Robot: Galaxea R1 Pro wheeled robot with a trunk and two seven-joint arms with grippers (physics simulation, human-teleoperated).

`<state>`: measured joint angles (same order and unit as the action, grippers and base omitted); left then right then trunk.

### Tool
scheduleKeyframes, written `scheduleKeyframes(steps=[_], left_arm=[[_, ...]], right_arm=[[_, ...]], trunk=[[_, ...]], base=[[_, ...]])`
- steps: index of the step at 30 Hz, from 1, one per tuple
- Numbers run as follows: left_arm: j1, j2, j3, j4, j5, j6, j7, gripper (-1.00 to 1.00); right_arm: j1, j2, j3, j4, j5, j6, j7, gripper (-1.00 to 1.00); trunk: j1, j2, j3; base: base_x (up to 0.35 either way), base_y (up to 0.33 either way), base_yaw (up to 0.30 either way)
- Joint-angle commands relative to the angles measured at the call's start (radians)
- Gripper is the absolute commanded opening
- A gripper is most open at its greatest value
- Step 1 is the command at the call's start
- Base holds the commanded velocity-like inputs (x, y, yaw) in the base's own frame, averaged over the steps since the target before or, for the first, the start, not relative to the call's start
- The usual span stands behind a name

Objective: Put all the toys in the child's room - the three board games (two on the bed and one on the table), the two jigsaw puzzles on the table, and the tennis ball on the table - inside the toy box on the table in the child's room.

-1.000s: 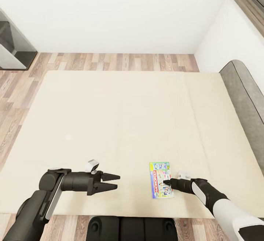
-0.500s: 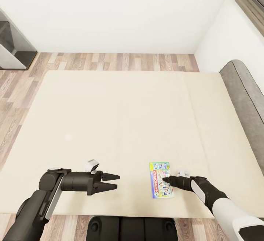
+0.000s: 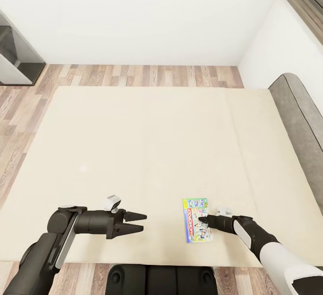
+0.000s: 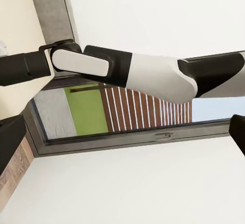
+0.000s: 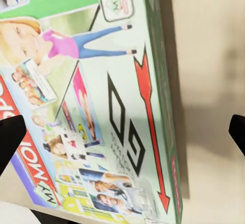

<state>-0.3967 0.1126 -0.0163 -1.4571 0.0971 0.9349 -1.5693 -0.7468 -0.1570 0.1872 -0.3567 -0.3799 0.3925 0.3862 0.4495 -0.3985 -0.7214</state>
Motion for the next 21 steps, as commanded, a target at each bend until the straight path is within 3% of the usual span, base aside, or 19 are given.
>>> scheduleKeyframes(steps=[1,21], left_arm=[[0.000,0.001,-0.002,0.000,0.003,0.011,-0.001,1.00],[-0.001,0.001,-0.001,0.000,0.003,0.011,-0.001,1.00]], right_arm=[[0.000,0.000,0.004,-0.001,-0.005,0.005,0.000,1.00],[0.000,0.000,0.005,-0.002,-0.005,0.003,0.000,1.00]], trunk=[[0.001,-0.002,-0.001],[0.001,-0.002,-0.001]], base=[[0.000,0.000,0.000],[0.000,0.020,0.000]])
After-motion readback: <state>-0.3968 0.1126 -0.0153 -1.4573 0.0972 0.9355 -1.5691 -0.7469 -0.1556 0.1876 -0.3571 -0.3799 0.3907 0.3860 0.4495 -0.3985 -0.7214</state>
